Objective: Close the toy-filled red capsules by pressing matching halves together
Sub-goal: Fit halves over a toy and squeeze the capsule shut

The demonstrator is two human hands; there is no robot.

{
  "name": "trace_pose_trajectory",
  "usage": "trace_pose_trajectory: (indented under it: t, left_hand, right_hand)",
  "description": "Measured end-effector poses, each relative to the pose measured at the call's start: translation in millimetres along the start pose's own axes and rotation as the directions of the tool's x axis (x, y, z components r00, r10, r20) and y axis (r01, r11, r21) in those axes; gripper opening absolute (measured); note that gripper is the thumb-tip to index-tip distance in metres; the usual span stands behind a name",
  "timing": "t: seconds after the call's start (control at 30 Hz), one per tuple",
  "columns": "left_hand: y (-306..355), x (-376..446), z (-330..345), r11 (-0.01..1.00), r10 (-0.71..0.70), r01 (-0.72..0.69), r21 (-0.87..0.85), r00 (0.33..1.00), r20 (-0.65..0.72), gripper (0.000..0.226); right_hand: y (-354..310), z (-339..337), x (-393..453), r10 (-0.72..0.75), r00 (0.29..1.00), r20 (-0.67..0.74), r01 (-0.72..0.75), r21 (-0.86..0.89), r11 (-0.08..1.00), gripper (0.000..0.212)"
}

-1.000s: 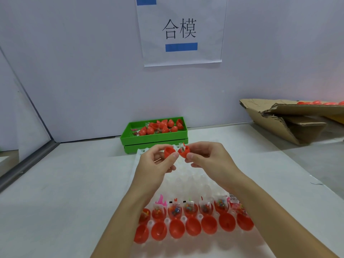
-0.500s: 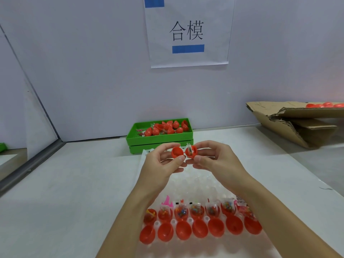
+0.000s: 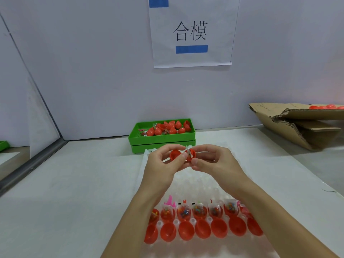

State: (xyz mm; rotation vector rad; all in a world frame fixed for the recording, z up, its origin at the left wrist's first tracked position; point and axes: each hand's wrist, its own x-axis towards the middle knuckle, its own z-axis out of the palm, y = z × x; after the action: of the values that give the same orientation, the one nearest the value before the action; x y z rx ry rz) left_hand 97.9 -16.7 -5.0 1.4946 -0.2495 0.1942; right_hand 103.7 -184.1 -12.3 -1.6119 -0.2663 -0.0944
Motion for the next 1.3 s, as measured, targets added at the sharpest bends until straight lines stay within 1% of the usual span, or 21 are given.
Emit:
trace_pose_trajectory:
  t: [0.07, 0.13, 0.17, 0.23, 0.37, 0.73, 0.83, 0.93, 1.2, 1.3]
  left_hand:
    - [0.5, -0.2, -0.2, 1.0, 0.0, 0.0, -0.003, 1.0, 0.002, 0.007]
    - [-0.1, -0.4, -0.2, 0.999, 0.005, -0.005, 0.045, 1.0, -0.007, 0.009]
    - [-0.9, -0.2, -0.5, 0.997, 0.009, -0.008, 0.072, 1.0, -0.015, 0.01]
    - [-2.6, -0.1, -0.6, 0.995, 0.016, -0.014, 0.102, 1.0, -0.021, 0.01]
    - [-3.3, 0.2, 0.3, 0.99, 0.024, -0.027, 0.138, 0.999, 0.021, 0.009]
    - [-4.7, 0.1, 0.8, 0.992, 0.0, -0.002, 0.13, 1.0, 0.017, 0.008]
    - [-3.0, -0.9, 1.5, 0.993, -0.001, -0.001, 0.117, 1.0, 0.02, 0.015]
    - [-1.9, -1.8, 2.4, 0.993, 0.016, -0.023, 0.118, 0.998, 0.058, 0.026]
    - [-1.4, -2.1, 3.7, 0.983, 0.025, -0.035, 0.181, 0.998, 0.055, 0.014]
    - [-1.4, -3.2, 3.8, 0.963, 0.061, -0.069, 0.259, 0.997, 0.041, 0.014]
  right_hand:
    - [1.1, -0.5, 0.7, -0.013, 1.0, 0.017, 0.013, 0.046, 0.999, 0.019]
    - [0.9, 0.2, 0.5, -0.016, 1.0, 0.023, 0.014, 0.102, 0.995, 0.015]
    - [0.7, 0.8, 0.4, -0.013, 1.0, 0.017, 0.011, 0.116, 0.993, 0.017]
    - [1.0, 2.5, 0.6, 0.002, 1.0, -0.004, -0.001, 0.103, 0.995, 0.023]
    - [2.1, 4.7, 1.1, 0.027, 0.998, -0.054, -0.023, 0.079, 0.997, 0.015]
    - [2.9, 4.8, 2.1, 0.082, 0.995, -0.054, -0.075, 0.123, 0.99, 0.014]
    - [3.2, 5.1, 2.4, 0.083, 0.995, -0.054, -0.076, 0.117, 0.99, 0.014]
    - [3.3, 5.2, 2.8, 0.084, 0.994, -0.066, -0.077, 0.102, 0.992, 0.013]
    - [3.3, 5.7, 2.2, 0.098, 0.993, -0.062, -0.092, 0.102, 0.991, 0.011]
    - [3.6, 5.2, 1.7, 0.089, 0.995, -0.051, -0.084, 0.102, 0.991, 0.01]
